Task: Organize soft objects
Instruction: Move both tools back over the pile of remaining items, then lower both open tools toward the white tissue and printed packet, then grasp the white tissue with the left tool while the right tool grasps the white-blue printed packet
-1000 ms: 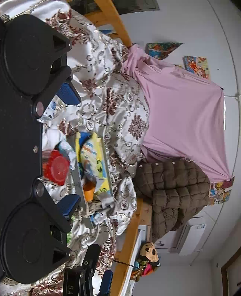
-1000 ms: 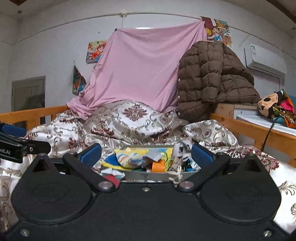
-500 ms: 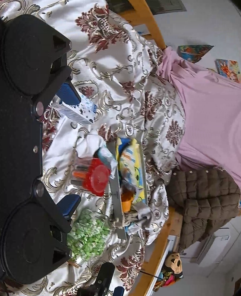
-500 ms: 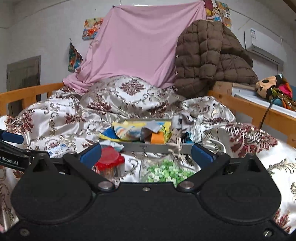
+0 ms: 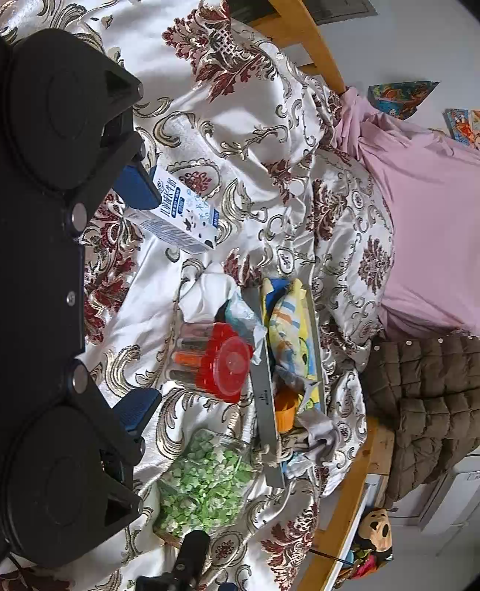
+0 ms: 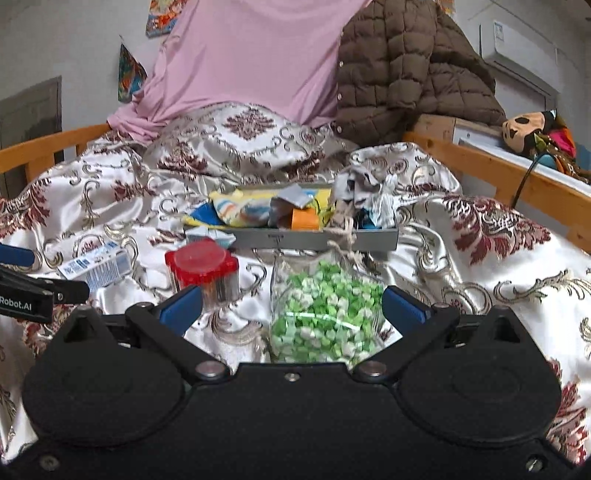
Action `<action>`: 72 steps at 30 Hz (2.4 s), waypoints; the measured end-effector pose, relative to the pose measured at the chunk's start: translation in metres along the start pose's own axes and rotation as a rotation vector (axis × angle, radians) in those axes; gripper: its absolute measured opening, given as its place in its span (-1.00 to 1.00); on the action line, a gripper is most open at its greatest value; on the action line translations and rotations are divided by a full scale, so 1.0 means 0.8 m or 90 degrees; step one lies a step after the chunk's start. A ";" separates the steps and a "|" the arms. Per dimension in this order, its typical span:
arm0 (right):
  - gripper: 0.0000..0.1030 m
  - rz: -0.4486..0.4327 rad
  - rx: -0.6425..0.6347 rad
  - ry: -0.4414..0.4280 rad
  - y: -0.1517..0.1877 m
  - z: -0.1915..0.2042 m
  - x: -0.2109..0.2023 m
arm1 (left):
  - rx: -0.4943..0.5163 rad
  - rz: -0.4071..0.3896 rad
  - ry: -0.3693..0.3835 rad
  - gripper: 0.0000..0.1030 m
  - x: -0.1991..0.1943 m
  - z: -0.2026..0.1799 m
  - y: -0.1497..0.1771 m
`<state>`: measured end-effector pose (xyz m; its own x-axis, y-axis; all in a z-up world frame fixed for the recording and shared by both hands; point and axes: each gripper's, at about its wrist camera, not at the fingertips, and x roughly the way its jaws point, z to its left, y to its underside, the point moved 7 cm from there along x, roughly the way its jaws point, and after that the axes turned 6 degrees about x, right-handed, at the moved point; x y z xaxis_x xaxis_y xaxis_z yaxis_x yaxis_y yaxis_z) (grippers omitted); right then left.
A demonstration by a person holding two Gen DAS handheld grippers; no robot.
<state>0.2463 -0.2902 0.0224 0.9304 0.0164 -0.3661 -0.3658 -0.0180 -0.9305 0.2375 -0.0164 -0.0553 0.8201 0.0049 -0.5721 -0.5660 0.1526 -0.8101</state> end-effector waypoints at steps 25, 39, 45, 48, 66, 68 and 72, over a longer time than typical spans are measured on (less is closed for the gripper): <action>0.99 0.129 -0.058 0.000 0.050 0.020 0.050 | -0.009 0.073 0.005 0.98 0.024 0.000 0.016; 0.99 0.084 -0.051 -0.059 0.037 0.036 0.059 | -0.015 0.048 -0.017 0.98 0.033 0.011 -0.001; 0.99 0.047 -0.052 -0.074 0.026 0.043 0.068 | 0.005 0.018 -0.028 0.98 0.046 0.019 -0.018; 0.99 0.035 -0.059 -0.079 0.025 0.045 0.072 | -0.007 0.014 -0.022 0.98 0.054 0.026 -0.024; 0.99 -0.008 -0.072 -0.099 0.022 0.055 0.109 | -0.064 -0.047 0.077 0.98 0.163 0.069 -0.082; 0.99 -0.012 -0.074 -0.091 0.020 0.055 0.111 | -0.058 -0.052 0.093 0.98 0.173 0.073 -0.089; 0.99 -0.010 -0.081 -0.083 0.014 0.057 0.118 | -0.056 -0.031 0.137 0.98 0.193 0.079 -0.097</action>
<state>0.3290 -0.2436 -0.0231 0.9224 0.1475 -0.3569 -0.3371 -0.1434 -0.9305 0.4132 0.0347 -0.0729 0.8155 -0.2124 -0.5384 -0.5388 0.0611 -0.8402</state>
